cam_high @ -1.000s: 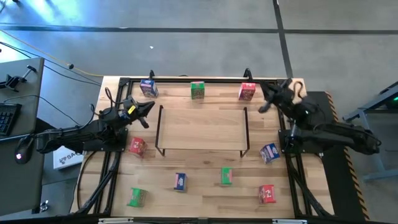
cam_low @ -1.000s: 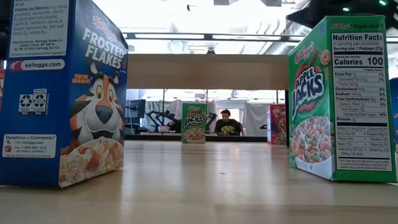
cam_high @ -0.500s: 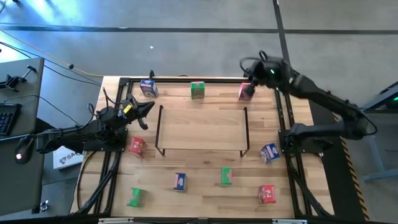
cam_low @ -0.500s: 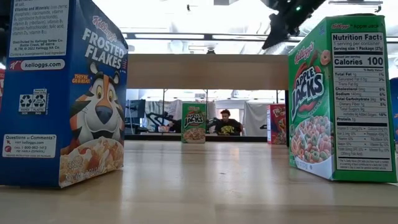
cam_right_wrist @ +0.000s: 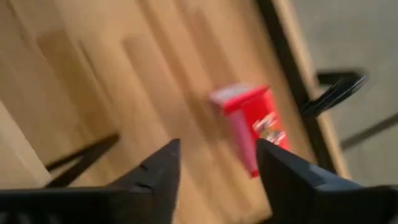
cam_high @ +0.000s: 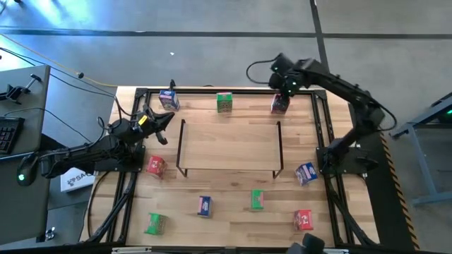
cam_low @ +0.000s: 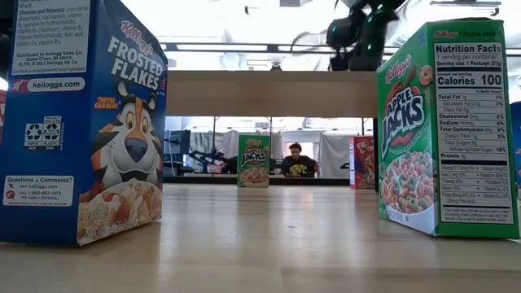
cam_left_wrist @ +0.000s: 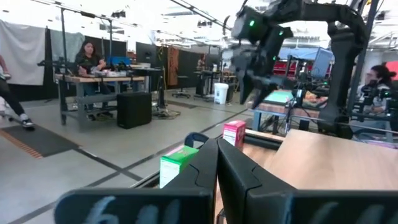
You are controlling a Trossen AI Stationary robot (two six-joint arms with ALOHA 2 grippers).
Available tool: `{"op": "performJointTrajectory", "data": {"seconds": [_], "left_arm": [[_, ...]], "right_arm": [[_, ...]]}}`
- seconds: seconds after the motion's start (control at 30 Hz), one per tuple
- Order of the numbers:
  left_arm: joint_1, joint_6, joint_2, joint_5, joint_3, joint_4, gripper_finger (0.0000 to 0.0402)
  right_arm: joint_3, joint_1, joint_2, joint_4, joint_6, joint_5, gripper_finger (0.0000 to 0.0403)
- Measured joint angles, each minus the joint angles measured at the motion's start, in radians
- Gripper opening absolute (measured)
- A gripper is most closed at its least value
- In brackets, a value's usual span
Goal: Stack cereal on shelf
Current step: Put the top right red cereal box on the shelf
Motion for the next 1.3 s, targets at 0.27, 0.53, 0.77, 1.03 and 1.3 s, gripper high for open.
{"op": "performJointTrajectory", "data": {"seconds": [0.27,0.53,0.77,1.03,1.3], "left_arm": [[0.036,0.011,0.001,0.006,0.000,-0.030,0.0000],[0.065,0.018,0.002,0.006,0.000,-0.043,0.0000],[0.068,0.018,0.002,0.009,0.000,-0.046,0.0000],[0.068,0.011,0.002,0.009,0.000,-0.047,0.0000],[0.068,0.010,0.002,0.009,0.000,-0.047,0.0000]], "right_arm": [[0.014,-0.015,0.109,-0.007,-0.152,0.151,0.0273],[0.014,-0.062,0.141,0.034,-0.294,0.149,0.0275],[0.014,-0.094,0.181,0.031,-0.309,0.084,0.0275],[0.013,-0.098,0.214,0.019,-0.310,0.063,0.0275],[0.012,-0.105,0.248,0.012,-0.271,0.043,0.0259]]}}
